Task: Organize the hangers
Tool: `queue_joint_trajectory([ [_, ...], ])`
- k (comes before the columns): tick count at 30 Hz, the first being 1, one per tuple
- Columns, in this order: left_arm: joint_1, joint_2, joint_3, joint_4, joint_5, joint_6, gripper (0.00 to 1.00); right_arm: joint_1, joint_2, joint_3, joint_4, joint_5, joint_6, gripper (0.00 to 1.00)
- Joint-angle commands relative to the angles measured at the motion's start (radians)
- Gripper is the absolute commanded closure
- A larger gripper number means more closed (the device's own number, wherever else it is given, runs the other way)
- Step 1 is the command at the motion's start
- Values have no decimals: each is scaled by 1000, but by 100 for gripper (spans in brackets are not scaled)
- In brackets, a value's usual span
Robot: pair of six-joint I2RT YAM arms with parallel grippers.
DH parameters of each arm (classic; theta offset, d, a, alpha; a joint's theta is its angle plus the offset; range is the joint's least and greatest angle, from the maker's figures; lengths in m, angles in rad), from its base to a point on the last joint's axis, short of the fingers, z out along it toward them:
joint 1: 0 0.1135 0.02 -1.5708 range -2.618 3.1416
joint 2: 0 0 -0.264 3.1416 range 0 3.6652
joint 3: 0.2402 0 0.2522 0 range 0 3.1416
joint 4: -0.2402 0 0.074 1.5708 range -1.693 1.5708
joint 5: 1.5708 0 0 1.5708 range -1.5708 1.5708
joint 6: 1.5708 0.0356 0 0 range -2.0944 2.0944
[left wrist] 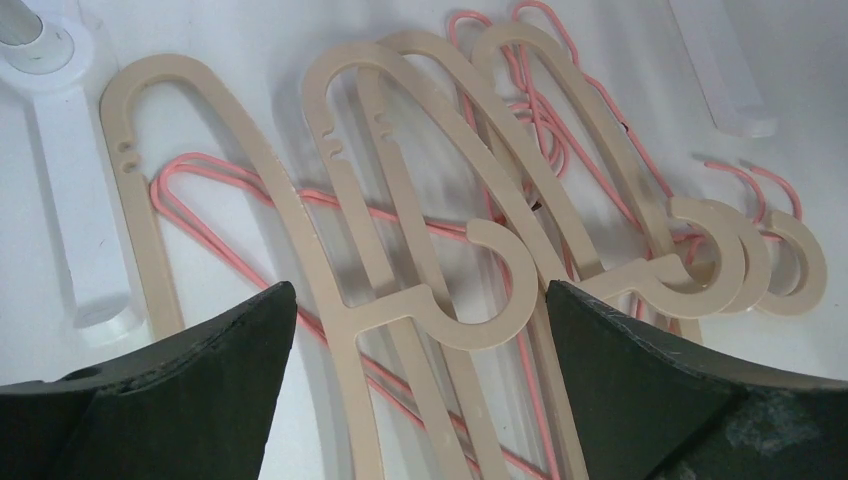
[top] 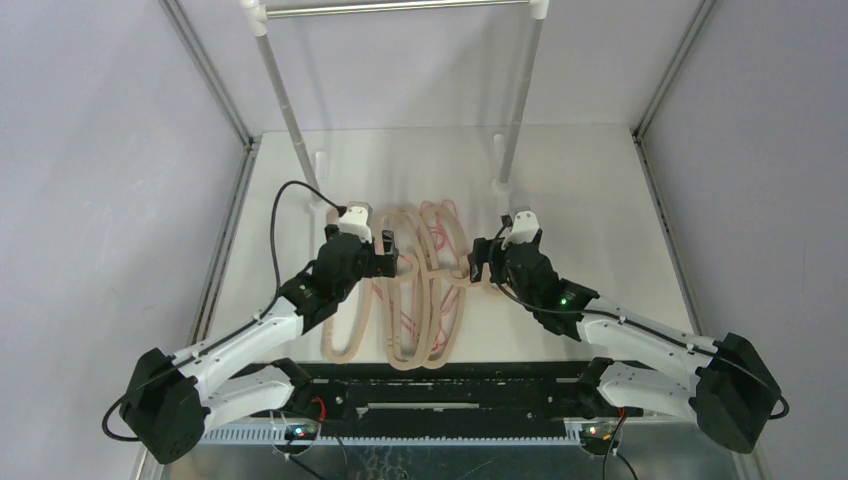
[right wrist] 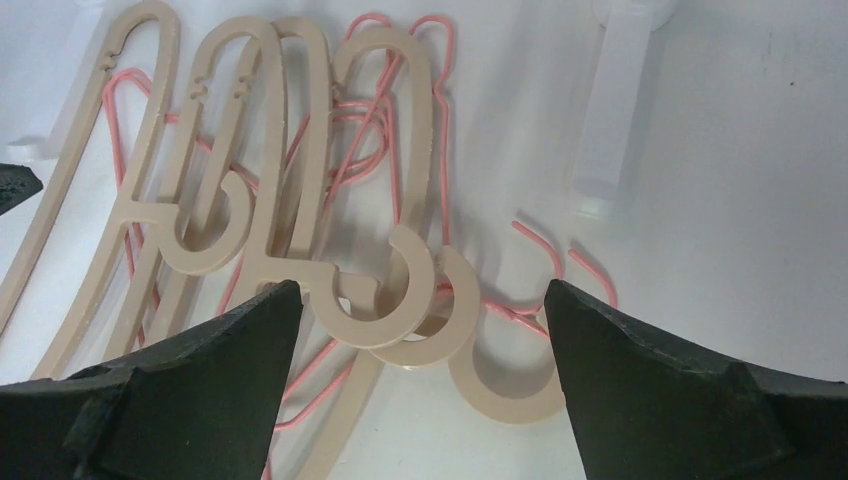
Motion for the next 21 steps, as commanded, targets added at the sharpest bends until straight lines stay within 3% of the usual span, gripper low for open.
queue_joint_trajectory([
  [1, -4, -24, -9, 34, -25, 9, 0, 27, -16, -2, 50, 46, -7, 0],
  [12, -4, 1, -2, 23, -25, 8, 1, 25, -19, -4, 11, 99, -7, 0],
  [16, -4, 7, -39, -14, -38, -66, 1, 18, -15, -4, 7, 99, -2, 0],
  [20, -8, -2, -149, -26, -68, -136, 9, 2, -15, -4, -7, 97, 7, 0],
  [21, -8, -21, -175, -28, -59, -155, 16, -5, -12, -7, -10, 96, 11, 0],
])
